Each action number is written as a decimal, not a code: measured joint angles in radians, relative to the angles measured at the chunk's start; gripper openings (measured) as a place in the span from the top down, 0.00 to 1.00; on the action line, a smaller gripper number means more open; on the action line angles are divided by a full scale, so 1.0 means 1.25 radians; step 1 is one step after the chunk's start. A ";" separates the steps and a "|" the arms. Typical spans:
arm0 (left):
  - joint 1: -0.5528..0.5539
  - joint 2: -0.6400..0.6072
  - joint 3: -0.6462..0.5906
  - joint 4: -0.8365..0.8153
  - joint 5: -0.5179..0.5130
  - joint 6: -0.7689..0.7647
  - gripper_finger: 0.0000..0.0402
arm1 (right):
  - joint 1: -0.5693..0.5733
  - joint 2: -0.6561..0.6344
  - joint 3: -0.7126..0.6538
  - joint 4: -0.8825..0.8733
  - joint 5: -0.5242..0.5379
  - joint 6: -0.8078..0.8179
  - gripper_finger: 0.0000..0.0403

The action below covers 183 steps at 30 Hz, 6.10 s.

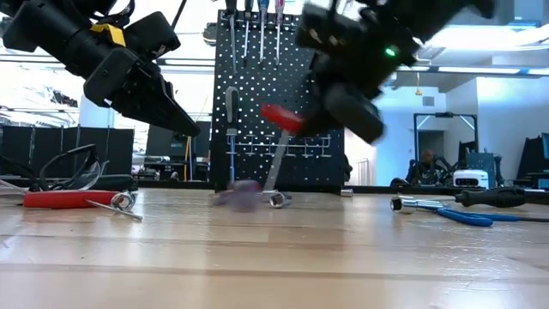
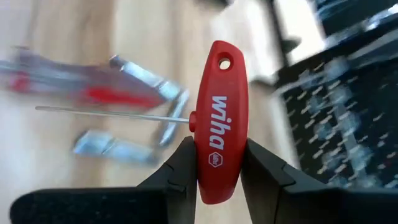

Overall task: Hang tools onto peg board
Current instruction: Hang the allen wrench on the pegboard

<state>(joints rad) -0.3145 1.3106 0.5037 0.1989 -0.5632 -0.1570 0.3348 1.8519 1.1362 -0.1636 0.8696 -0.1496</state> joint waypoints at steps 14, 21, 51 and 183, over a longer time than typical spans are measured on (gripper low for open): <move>0.000 0.000 0.000 -0.022 0.007 0.005 0.66 | -0.045 -0.227 0.001 0.031 0.293 -0.269 0.76; 0.000 0.000 -0.004 0.069 0.006 0.103 0.66 | 0.007 -0.249 -0.026 -0.065 0.330 -0.109 0.76; 0.195 0.167 0.117 0.460 0.238 0.298 0.76 | -0.001 -0.103 -0.102 0.587 0.284 -0.551 0.76; 0.189 -0.012 0.117 -0.059 0.288 0.122 0.70 | -0.437 -0.291 -0.142 -0.026 -0.176 0.143 0.80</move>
<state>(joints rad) -0.0782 1.2957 0.6498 0.1257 -0.2028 -0.0048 -0.2119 1.4876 0.9585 -0.1963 0.6494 0.0294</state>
